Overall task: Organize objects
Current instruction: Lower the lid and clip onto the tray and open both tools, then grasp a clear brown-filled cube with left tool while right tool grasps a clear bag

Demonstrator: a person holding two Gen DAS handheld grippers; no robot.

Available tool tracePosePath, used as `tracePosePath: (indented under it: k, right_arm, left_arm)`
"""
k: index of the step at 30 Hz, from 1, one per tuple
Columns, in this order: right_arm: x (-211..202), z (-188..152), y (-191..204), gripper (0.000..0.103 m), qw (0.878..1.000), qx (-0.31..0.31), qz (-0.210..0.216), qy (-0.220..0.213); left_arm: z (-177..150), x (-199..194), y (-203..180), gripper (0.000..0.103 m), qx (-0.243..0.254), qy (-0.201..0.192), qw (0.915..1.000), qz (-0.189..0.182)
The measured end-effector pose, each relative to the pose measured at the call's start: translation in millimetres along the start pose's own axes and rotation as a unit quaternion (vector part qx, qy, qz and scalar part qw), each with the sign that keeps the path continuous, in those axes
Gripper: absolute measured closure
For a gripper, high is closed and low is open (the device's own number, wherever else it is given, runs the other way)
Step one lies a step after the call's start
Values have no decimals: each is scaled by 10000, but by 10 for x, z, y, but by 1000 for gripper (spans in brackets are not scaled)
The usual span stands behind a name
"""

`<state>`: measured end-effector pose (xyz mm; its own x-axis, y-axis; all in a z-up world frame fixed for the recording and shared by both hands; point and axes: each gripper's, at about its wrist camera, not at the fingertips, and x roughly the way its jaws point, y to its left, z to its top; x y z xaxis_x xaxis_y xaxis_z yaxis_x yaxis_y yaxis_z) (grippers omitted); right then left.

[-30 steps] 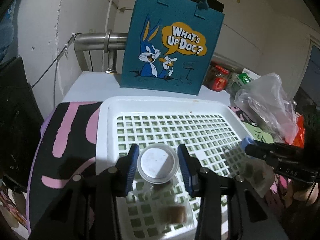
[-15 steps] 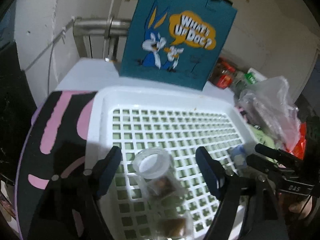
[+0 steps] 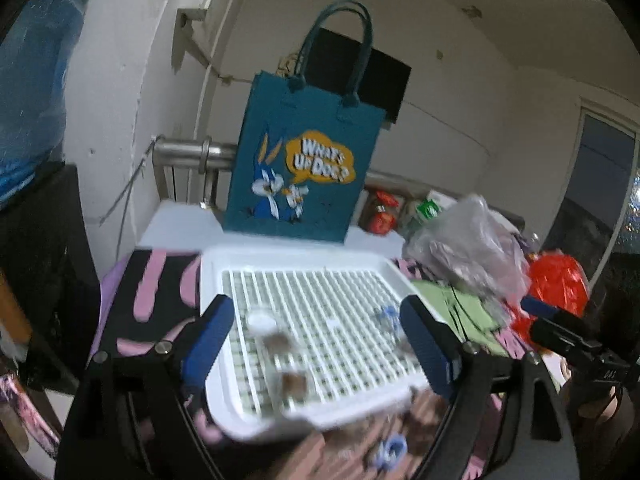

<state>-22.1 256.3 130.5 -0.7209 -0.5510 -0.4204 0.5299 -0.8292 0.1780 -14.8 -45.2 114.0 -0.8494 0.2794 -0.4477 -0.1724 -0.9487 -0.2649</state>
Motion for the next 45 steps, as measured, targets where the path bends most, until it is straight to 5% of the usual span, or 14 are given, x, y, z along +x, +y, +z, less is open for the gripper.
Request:
tracePosePath:
  k: [8,18,22,28,30,33,37,45]
  right_arm:
    - [-27,-545,146,9,9973,-54,90,725]
    - [259,-1038,265,9,9859,-188,126,1660]
    - [370,-1134,245,10,9809,-188,71,1935]
    - [449,-1198,246,36,9761,-200,65,2165]
    - [472,-1202,262,39,9748,-244,31,2219]
    - [472,-1199,265,59,9751,-256,17,2204]
    - [434,-1170,256,70,9779,-196,117,2080]
    - [401,-1035,354,71,9826,-237,212,1831]
  left_arm:
    - [-644,58,-161,17,178,802,9966,5]
    - [-934,391,-259,18,256,1599,9868,66]
    - [-928,555,-198,34,114,1842,9826,183]
    - [-950,664,-253,52,292,1920,9807,217]
    - [-952,662,-261,73,305,1921,9808,172]
    - [-959,642,-255,77,292,1917,9810,62]
    - [-971,484,-301,77,396,1738,9840,38]
    - [-913,214,-267,77,306,1285,9912,82]
